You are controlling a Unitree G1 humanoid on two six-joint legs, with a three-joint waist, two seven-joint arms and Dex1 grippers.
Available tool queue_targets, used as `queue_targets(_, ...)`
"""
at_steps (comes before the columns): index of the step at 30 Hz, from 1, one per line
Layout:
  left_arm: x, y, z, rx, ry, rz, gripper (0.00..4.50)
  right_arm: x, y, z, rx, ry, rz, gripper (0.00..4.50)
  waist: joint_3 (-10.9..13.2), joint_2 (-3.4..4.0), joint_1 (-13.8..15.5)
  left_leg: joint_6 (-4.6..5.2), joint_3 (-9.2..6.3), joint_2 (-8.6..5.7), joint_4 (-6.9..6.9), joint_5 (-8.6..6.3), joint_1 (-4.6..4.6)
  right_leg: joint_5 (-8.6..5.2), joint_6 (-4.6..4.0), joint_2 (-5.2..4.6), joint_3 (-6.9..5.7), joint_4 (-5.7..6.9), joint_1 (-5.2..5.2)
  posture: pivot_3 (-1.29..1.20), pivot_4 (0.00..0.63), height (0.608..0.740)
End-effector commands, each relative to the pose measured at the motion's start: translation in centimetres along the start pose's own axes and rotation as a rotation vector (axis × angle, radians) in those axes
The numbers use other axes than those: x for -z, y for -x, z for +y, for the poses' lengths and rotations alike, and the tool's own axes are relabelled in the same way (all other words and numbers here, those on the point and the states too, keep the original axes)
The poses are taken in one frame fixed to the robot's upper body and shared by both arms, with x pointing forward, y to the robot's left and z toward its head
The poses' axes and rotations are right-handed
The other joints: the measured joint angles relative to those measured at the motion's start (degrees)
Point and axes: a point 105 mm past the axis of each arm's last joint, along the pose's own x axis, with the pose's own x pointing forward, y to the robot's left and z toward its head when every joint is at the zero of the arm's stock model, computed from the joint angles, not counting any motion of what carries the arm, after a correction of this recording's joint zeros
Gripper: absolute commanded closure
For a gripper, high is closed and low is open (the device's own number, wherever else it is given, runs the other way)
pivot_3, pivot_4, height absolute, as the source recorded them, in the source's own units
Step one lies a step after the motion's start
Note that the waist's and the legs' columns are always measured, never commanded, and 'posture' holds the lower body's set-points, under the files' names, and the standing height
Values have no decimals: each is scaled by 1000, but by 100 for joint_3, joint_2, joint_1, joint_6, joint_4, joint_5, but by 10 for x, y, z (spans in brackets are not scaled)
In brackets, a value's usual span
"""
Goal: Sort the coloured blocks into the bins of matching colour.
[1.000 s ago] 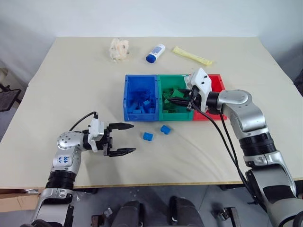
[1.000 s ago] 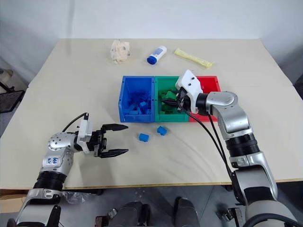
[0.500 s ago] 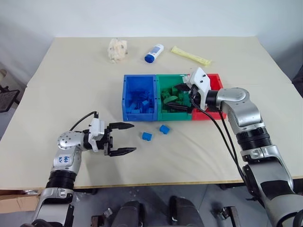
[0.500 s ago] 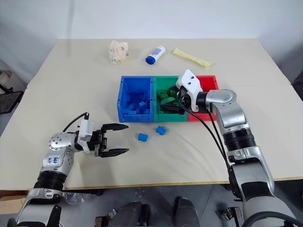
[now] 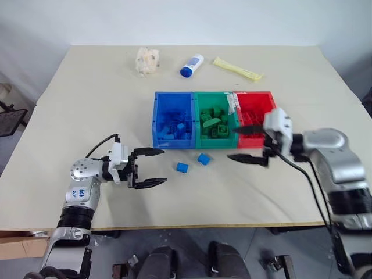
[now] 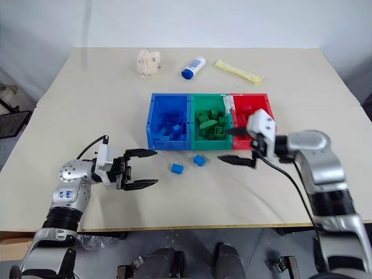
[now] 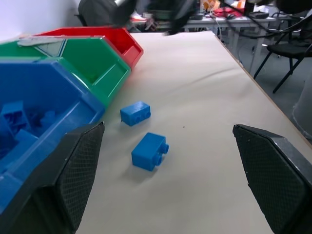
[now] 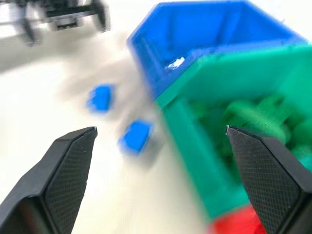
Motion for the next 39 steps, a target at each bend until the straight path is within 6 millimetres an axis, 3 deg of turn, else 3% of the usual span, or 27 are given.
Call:
queue_targets(1,-7,6,2,-22,-36,6,0,-12,22,10,-16,29,-40,67,0,0,-4,0,3,1,0,0,1,0,0,0,1,0,0,0,150,740)
queue_targets(5,-6,19,-3,-44,-27,39,0,7,54,17,22,-40,7,67,0,0,-17,0,5,6,0,0,5,0,0,1,4,-2,3,0,150,740)
queue_targets(10,-8,23,-1,-93,-26,88,0,8,54,18,19,-47,-4,67,0,0,-26,-1,8,9,1,0,10,0,0,-3,20,-5,4,0,150,740)
queue_targets(13,-7,33,-2,-204,7,214,0,6,52,17,-15,-66,-51,67,0,0,-28,-1,5,7,0,-1,9,0,0,-38,37,-9,6,0,150,740)
queue_targets(18,-17,45,-24,-309,60,245,0,8,56,12,-24,-77,-44,67,1,1,-31,-3,-2,4,-18,-1,9,0,0,-46,44,-20,5,0,150,740)
queue_targets(21,-26,63,-41,-386,42,220,0,4,61,7,-34,-79,-72,67,1,2,-30,-3,-3,4,-18,-2,9,0,-1,-49,43,-28,9,0,150,740)
queue_targets(27,-22,82,-64,-444,93,267,0,3,63,4,-55,-66,-72,67,3,6,5,-5,-7,1,-14,-3,10,-2,-4,-57,38,-59,16,0,150,740)
queue_targets(35,-19,56,-74,-409,133,286,0,0,59,5,-94,-57,-84,67,3,7,-11,-8,-7,-1,-19,-4,10,-2,-4,-61,39,-60,14,0,150,740)
queue_targets(39,-17,23,-70,-370,125,273,0,1,57,7,-87,-61,-81,67,3,9,3,-7,-5,-1,-20,-4,10,-2,-4,-59,39,-55,14,0,150,740)
